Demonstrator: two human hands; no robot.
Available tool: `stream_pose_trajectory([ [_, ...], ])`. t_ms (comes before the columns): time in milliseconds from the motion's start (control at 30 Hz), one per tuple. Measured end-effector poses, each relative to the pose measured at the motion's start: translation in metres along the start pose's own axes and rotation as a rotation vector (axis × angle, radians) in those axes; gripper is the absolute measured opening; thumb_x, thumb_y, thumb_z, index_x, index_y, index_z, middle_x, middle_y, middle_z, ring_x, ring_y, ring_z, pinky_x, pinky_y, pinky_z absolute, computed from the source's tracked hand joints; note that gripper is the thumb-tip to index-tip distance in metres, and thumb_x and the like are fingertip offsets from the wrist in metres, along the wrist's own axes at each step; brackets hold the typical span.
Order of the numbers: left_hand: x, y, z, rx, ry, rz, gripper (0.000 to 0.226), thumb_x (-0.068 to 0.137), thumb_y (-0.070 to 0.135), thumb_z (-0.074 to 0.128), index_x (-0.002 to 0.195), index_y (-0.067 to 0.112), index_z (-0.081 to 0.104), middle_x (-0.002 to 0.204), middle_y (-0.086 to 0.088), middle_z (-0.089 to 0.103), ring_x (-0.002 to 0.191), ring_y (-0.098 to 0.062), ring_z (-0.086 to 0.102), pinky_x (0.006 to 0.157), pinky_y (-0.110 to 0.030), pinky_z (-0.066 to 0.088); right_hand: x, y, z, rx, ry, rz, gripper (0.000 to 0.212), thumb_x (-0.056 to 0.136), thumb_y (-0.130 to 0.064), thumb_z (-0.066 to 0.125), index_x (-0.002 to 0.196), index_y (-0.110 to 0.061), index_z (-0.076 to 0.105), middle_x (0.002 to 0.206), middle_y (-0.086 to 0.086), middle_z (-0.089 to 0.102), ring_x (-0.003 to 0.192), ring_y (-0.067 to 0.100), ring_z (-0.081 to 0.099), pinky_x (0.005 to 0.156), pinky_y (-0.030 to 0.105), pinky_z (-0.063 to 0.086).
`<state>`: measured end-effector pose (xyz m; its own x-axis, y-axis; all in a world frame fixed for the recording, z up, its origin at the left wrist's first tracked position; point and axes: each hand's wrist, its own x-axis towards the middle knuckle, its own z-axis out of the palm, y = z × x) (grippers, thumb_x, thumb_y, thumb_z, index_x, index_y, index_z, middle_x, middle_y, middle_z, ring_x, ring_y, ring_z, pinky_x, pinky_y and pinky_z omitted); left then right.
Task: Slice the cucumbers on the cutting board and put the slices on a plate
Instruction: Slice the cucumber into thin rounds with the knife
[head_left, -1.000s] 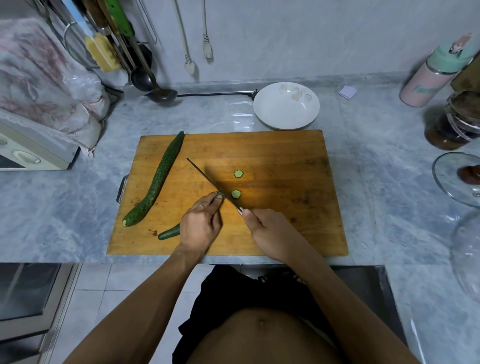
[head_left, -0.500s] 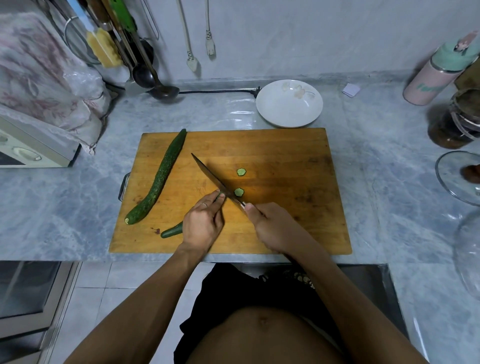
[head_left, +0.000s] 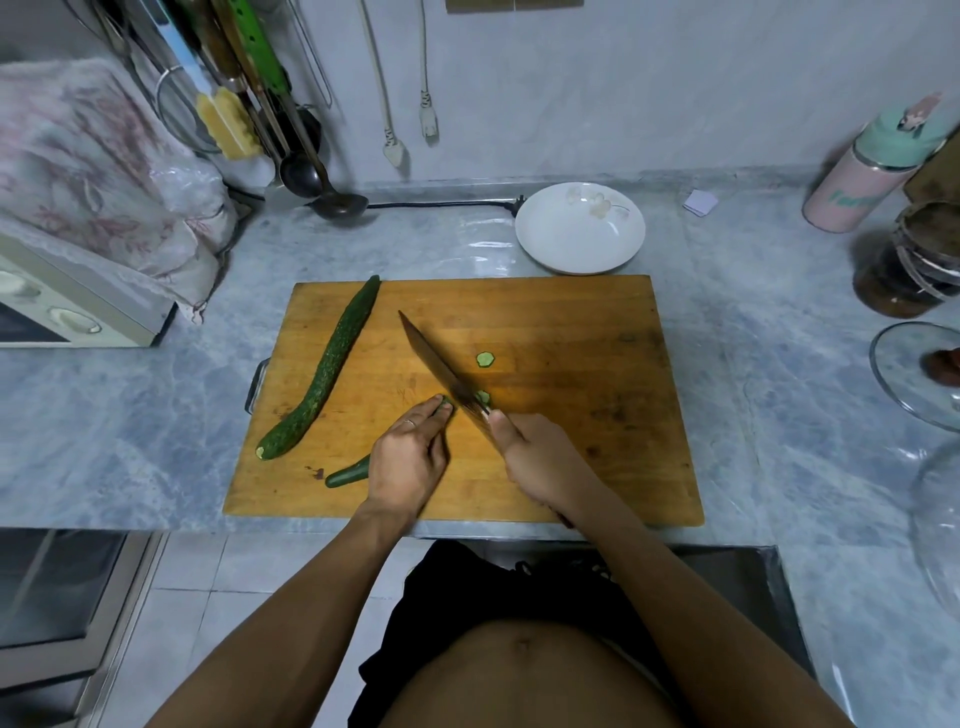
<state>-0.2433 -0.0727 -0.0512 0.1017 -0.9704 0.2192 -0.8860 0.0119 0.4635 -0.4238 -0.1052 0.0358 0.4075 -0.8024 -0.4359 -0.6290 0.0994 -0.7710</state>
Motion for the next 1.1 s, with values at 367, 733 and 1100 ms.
stream_pose_trajectory([
  [367,0.002,-0.006,-0.001,-0.006,-0.048,0.001,0.035,0.084,0.002,0.062,0.118,0.009,0.070,0.128,-0.007,0.064,0.107,-0.025,0.066,0.085,-0.042,0.058,-0.010,0.005,-0.019,0.016,-0.019,-0.020,0.054,0.107,-0.046,0.027,0.081,-0.007,0.054,0.072,0.012,0.054,0.056,0.021,0.050,0.055,0.030,0.039],
  [733,0.003,-0.006,0.003,0.016,-0.033,-0.019,0.039,0.080,0.012,0.053,0.113,0.009,0.072,0.123,-0.009,0.067,0.104,-0.026,0.068,0.081,-0.042,0.059,-0.021,0.001,-0.008,-0.056,-0.038,-0.101,0.048,0.108,-0.038,0.031,0.065,-0.020,0.041,0.064,0.001,0.046,0.061,0.017,0.045,0.058,0.034,0.029],
  [1100,0.003,-0.009,0.007,-0.021,-0.021,-0.027,0.039,0.080,0.006,0.056,0.115,0.009,0.072,0.125,-0.010,0.065,0.111,-0.024,0.065,0.091,-0.043,0.055,-0.016,0.001,-0.006,0.027,-0.042,-0.039,0.047,0.108,-0.042,0.031,0.076,-0.013,0.049,0.070,0.008,0.051,0.063,0.020,0.048,0.062,0.033,0.034],
])
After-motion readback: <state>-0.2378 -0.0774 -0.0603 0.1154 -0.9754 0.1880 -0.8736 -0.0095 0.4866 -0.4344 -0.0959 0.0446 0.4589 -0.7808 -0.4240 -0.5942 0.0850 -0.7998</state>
